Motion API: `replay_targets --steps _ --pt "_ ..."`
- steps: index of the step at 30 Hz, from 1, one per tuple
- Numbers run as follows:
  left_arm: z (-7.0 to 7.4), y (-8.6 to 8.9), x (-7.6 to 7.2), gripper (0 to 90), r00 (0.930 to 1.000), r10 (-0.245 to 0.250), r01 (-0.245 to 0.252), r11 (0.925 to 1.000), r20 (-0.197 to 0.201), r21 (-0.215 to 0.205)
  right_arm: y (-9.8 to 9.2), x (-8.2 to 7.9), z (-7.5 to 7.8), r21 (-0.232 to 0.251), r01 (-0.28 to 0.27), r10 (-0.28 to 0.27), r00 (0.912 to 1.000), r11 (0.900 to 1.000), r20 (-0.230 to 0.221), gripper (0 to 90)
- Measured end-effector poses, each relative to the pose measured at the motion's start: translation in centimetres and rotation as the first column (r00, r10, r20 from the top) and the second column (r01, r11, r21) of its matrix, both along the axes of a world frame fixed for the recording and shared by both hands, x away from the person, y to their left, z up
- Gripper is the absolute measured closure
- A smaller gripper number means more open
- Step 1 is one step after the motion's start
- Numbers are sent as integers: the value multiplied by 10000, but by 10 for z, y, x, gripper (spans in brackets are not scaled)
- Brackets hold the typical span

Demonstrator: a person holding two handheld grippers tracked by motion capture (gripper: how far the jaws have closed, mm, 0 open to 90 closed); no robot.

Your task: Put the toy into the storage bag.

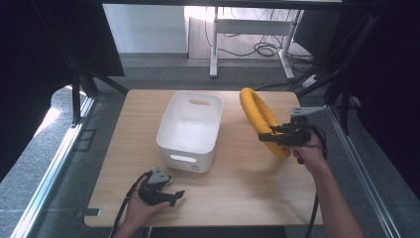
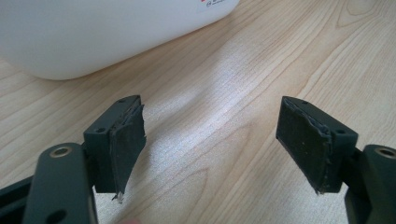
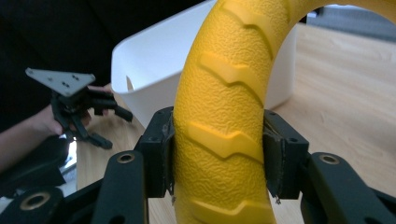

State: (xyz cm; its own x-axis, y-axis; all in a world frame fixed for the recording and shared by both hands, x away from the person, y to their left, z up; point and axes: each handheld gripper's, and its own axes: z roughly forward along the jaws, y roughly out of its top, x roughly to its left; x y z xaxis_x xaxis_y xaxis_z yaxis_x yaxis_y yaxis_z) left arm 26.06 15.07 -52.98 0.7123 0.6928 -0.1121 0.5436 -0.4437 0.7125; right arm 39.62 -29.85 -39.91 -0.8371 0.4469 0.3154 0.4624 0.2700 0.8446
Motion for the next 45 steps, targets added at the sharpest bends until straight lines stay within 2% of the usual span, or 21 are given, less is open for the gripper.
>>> replay_targets --steps 4,13,25,29,40,45 --pt "0 0 0 239 10000 2 -2 10000 -21 2 3 -10 10 361 -13 -2 9991 9993 415 514" --pt "0 0 0 239 10000 -8 8 10000 14 0 12 -28 17 1003 -186 90 9954 9948 949 514" --pt "1 1 -1 239 9999 129 -129 9999 48 -85 17 -38 12 1117 -71 -65 9927 9937 1207 514" --pt "1 1 -1 239 9999 132 -132 9999 61 -97 19 -40 12 1013 -29 -97 9923 9949 1236 513" --pt "1 1 -1 239 9999 107 -106 9999 69 -99 35 -54 22 828 -12 -133 9845 9966 1746 513" --pt "1 1 -1 239 9999 123 -122 9999 72 -93 43 -61 29 996 -163 -37 9802 9949 1981 513"
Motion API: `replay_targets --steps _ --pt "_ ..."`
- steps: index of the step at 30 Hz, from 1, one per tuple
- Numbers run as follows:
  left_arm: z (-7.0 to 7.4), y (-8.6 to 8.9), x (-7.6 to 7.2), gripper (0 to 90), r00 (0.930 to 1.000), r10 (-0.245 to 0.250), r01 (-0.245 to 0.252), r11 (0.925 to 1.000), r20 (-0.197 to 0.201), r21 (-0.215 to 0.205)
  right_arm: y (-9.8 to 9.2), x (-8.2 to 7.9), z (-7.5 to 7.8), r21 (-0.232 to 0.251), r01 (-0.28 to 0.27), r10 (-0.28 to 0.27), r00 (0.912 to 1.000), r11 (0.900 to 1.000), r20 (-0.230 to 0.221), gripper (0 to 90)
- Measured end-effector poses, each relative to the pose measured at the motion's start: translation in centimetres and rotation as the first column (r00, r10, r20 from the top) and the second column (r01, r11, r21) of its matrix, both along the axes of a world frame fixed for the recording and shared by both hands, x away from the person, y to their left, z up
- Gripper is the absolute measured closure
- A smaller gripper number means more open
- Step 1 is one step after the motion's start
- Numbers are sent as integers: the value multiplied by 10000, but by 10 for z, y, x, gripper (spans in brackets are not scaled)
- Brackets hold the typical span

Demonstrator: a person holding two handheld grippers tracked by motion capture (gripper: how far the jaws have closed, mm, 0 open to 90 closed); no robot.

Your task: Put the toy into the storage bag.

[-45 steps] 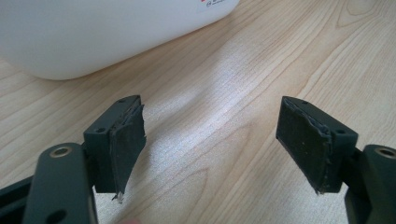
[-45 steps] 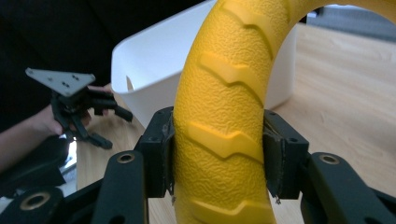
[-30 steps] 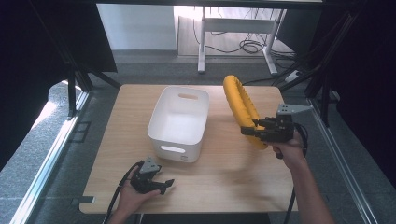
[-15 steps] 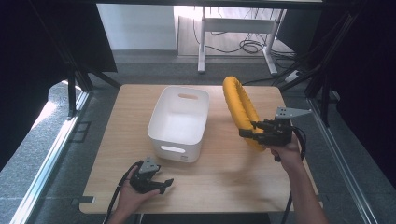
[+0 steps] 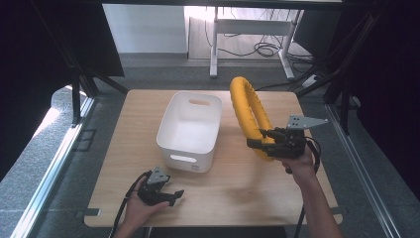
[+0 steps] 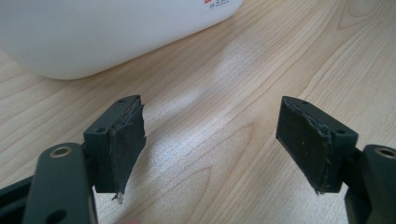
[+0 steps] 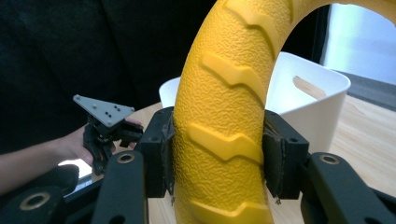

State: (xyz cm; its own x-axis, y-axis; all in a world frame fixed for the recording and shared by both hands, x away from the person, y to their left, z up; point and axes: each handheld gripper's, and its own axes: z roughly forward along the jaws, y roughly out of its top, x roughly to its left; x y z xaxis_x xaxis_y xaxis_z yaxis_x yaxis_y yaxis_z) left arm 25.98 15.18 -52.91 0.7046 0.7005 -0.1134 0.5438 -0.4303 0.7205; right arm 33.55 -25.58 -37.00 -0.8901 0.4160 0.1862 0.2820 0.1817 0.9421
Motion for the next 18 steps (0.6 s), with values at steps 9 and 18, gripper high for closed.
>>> replay_targets --steps 9,18 --pt "1 1 0 239 10000 74 -74 10000 17 -47 13 -9 14 306 -130 112 9982 9994 585 513" --pt "1 2 0 238 9999 114 -114 9999 -4 -47 26 -7 26 689 -226 178 9974 9974 703 513"
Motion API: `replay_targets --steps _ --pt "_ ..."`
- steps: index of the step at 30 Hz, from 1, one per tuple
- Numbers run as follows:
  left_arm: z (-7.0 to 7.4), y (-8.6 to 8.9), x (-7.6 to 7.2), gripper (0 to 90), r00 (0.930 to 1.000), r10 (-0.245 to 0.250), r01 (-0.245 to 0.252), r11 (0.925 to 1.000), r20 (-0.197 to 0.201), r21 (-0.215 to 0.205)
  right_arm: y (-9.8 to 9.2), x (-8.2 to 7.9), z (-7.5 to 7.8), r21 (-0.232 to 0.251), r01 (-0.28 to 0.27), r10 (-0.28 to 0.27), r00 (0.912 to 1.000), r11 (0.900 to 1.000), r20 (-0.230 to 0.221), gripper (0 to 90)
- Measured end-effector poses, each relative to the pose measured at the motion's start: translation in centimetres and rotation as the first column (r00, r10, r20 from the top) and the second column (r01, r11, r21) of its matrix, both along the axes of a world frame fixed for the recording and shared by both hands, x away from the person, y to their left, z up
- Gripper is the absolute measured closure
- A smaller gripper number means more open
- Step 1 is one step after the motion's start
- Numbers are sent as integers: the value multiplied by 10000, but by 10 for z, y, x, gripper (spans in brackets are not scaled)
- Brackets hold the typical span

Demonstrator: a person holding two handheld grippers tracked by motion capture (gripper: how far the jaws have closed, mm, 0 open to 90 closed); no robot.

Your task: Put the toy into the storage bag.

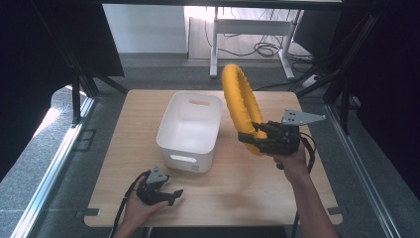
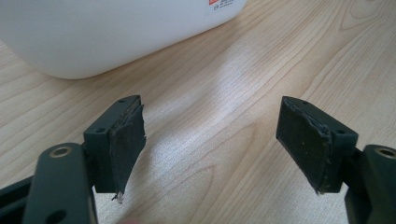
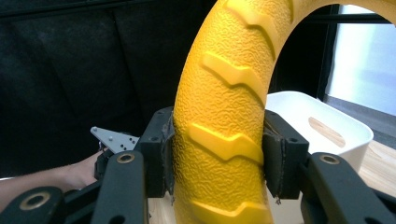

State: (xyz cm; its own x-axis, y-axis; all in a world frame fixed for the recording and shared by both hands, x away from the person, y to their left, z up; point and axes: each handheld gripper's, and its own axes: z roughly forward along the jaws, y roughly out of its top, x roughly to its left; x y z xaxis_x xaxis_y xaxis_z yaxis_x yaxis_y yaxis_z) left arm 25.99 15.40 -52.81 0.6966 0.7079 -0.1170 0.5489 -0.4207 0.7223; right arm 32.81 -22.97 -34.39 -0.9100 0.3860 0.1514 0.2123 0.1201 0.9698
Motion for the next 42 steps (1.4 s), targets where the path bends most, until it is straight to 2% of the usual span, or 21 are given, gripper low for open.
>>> replay_targets --steps 14,31,42 --pt "-2 -1 1 238 10000 -74 74 10000 -61 49 22 9 19 252 -251 246 9995 9994 212 513" --pt "-2 0 2 238 9999 -108 109 9999 -122 81 56 21 42 240 -585 572 9971 9980 511 513" --pt "-2 1 2 239 10000 -13 13 10000 -97 9 82 25 44 242 -1139 1125 9923 9932 508 513"
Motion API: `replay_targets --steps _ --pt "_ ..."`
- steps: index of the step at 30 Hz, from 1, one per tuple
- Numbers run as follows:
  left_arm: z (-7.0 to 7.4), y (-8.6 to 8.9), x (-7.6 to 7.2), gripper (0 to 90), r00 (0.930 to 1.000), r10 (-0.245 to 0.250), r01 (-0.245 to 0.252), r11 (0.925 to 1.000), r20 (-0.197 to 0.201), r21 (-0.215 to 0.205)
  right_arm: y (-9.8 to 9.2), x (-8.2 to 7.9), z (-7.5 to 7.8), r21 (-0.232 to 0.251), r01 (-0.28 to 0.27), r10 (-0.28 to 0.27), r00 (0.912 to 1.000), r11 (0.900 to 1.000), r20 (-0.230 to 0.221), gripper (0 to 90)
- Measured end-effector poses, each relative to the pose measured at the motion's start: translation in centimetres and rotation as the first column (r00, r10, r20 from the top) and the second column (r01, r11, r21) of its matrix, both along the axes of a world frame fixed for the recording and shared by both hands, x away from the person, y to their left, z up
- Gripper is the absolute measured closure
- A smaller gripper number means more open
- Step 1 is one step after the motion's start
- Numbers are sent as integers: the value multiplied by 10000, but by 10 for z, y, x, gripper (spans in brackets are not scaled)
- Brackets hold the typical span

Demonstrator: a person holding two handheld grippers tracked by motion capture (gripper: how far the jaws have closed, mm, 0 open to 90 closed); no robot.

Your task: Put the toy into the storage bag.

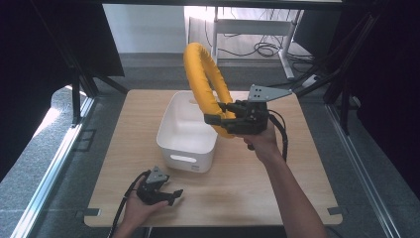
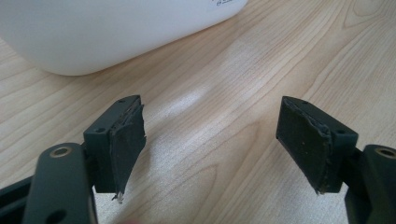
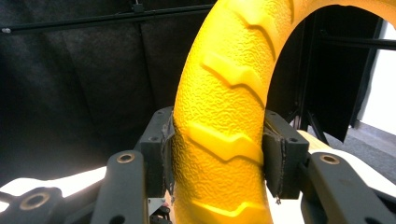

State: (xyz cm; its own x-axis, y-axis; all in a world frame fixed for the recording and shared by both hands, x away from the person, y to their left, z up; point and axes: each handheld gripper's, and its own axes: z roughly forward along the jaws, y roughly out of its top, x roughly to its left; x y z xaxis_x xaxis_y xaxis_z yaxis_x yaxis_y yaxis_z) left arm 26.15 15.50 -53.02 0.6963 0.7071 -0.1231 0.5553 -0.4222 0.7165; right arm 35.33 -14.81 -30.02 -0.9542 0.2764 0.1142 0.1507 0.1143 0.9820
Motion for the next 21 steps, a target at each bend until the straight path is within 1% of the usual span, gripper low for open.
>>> replay_targets --steps 6,12,16,21 --pt "-1 0 0 238 10000 -9 9 10000 -21 21 8 3 0 1 -137 137 9999 9999 31 513" --pt "-1 0 1 238 10000 17 -17 10000 -28 -15 18 6 -3 45 -330 331 9993 9994 -149 513" --pt "-1 1 1 238 10000 38 -38 10000 -4 -36 23 8 -5 -17 -377 377 9991 9993 -176 513" --pt "-1 2 1 238 10000 38 -38 10000 -12 -41 27 10 -7 26 -423 423 9988 9991 -226 512"
